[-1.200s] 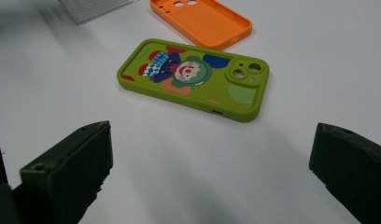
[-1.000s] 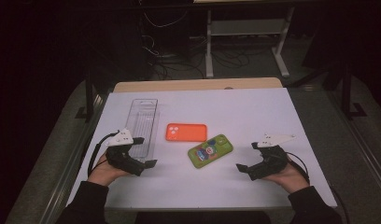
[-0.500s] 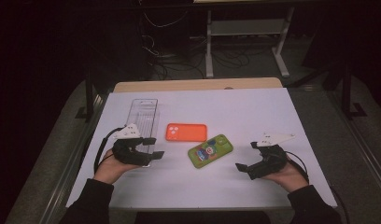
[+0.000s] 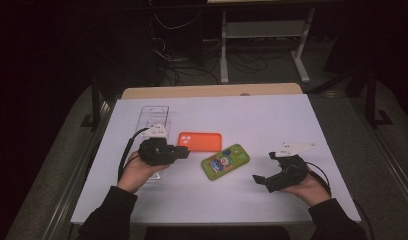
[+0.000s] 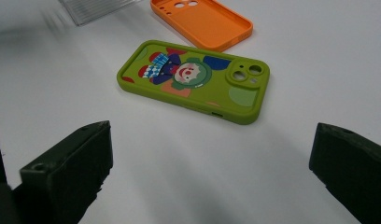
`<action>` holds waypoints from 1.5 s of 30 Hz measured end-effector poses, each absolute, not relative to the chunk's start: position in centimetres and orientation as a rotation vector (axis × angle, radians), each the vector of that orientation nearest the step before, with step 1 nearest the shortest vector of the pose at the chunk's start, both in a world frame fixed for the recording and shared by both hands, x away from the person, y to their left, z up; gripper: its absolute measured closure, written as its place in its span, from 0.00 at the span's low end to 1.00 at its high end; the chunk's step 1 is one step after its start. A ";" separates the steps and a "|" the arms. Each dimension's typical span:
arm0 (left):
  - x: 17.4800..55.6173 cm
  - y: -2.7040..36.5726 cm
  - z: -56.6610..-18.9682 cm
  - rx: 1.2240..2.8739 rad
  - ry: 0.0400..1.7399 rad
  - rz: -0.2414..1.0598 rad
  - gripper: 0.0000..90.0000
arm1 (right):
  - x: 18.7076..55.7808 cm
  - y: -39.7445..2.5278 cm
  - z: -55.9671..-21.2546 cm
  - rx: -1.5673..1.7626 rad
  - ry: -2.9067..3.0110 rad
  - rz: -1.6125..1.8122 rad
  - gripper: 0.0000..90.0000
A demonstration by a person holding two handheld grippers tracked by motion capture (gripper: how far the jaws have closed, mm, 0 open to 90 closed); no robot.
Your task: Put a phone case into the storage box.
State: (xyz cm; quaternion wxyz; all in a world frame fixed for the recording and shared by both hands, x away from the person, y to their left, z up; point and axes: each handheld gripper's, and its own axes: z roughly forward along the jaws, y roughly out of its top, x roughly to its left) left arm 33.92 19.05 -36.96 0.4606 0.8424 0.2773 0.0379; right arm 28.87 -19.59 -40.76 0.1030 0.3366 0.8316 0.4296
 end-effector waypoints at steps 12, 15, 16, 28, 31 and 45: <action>36.3 14.3 -37.3 2.128 0.664 0.095 1.00 | 28.9 -19.8 -40.7 0.992 2.452 1.268 0.00; 36.7 13.3 -38.0 2.156 0.658 0.103 1.00 | 28.9 -19.8 -40.7 0.987 2.454 1.269 0.00; 36.8 13.0 -38.3 2.154 0.675 0.090 1.00 | 28.9 -19.8 -40.7 0.988 2.452 1.272 0.00; 38.1 11.7 -41.5 2.243 0.719 0.113 1.00 | 28.9 -19.8 -40.7 0.984 2.454 1.274 0.00; 38.4 11.8 -42.0 2.257 0.713 0.131 1.00 | 28.9 -19.8 -40.7 0.983 2.456 1.272 0.00; 38.3 11.9 -43.3 2.296 0.776 0.161 1.00 | 28.9 -19.8 -40.7 0.982 2.453 1.270 0.00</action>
